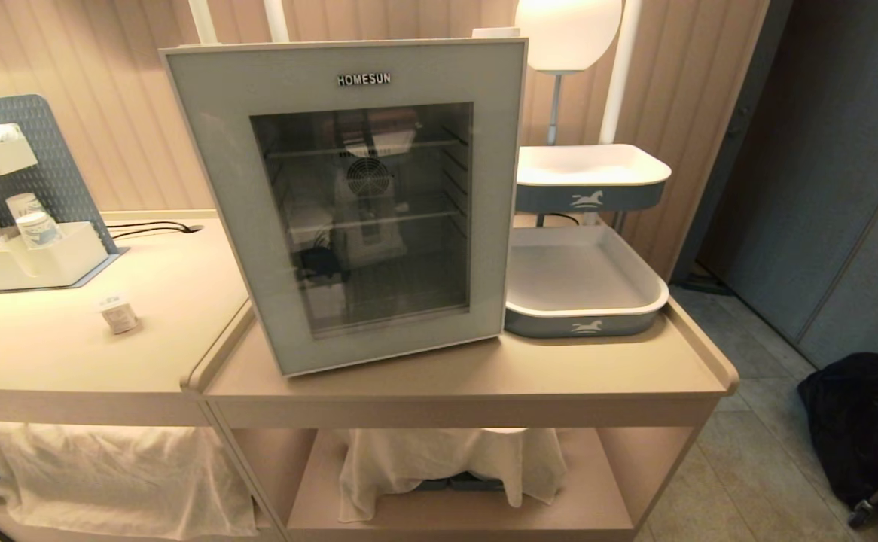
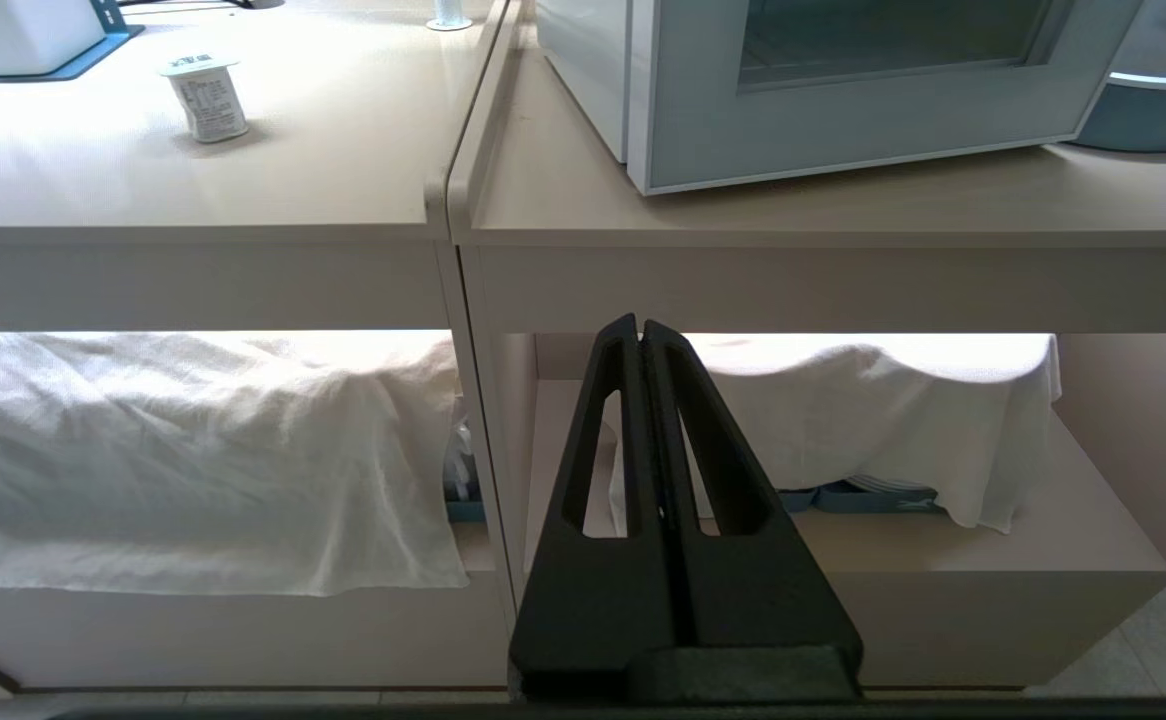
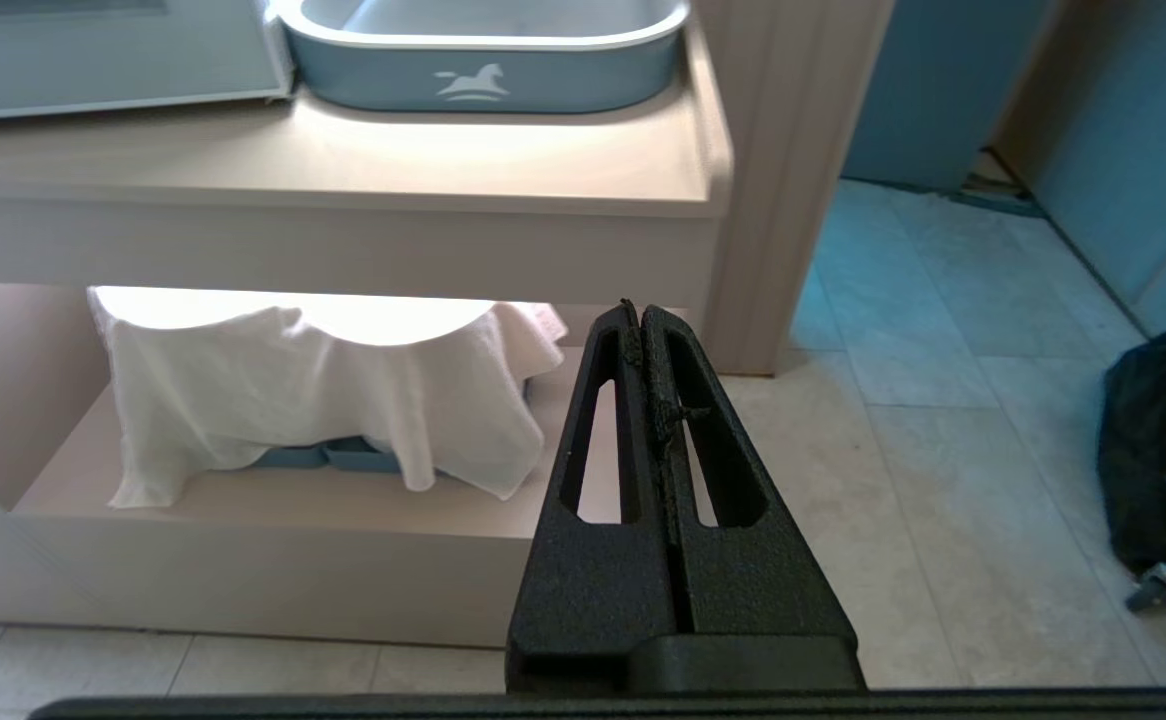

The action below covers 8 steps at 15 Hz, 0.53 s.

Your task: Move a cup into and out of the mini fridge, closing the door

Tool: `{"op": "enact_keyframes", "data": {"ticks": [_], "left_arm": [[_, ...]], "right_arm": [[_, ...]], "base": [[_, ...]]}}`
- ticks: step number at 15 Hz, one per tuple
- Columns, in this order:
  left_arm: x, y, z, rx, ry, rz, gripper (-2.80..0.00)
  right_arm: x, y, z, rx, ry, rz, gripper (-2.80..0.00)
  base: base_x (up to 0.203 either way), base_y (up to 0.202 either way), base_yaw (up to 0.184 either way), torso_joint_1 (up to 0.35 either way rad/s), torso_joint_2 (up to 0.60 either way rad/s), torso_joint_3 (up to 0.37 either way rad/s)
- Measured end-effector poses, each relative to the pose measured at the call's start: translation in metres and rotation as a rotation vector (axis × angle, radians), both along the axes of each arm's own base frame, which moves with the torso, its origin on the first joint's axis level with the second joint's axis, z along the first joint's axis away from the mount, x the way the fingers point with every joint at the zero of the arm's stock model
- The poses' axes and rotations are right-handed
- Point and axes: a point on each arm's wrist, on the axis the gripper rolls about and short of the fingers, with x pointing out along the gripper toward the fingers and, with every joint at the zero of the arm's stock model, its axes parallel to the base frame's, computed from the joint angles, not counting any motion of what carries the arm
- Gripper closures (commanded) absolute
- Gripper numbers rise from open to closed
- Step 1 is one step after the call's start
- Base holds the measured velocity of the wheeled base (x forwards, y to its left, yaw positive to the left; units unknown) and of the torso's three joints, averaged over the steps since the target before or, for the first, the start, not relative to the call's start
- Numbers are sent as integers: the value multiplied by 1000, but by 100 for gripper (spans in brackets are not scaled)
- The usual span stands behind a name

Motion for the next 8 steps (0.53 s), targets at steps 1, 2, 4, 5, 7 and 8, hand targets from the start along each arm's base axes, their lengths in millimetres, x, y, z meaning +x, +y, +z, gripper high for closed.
{"op": "enact_keyframes", "data": {"ticks": [1, 2, 4, 5, 7, 8], "left_arm": [[0, 0, 0, 0, 0, 0, 0], [0, 0, 0, 0, 1, 0, 0], [0, 0, 0, 0, 0, 1, 0], [0, 0, 0, 0, 0, 1, 0], [0, 0, 0, 0, 0, 0, 0], [0, 0, 0, 0, 0, 1, 0]], "right_arm": [[0, 0, 0, 2, 0, 0, 0], [0, 0, 0, 6, 0, 0, 0], [0, 0, 0, 13, 0, -1, 0], [0, 0, 0, 13, 0, -1, 0], [0, 0, 0, 14, 0, -2, 0], [0, 0, 0, 14, 0, -1, 0]], "base": [[0, 0, 0, 0, 0, 0], [0, 0, 0, 0, 0, 0], [0, 0, 0, 0, 0, 0], [0, 0, 0, 0, 0, 0], [0, 0, 0, 0, 0, 0], [0, 0, 0, 0, 0, 0]]}}
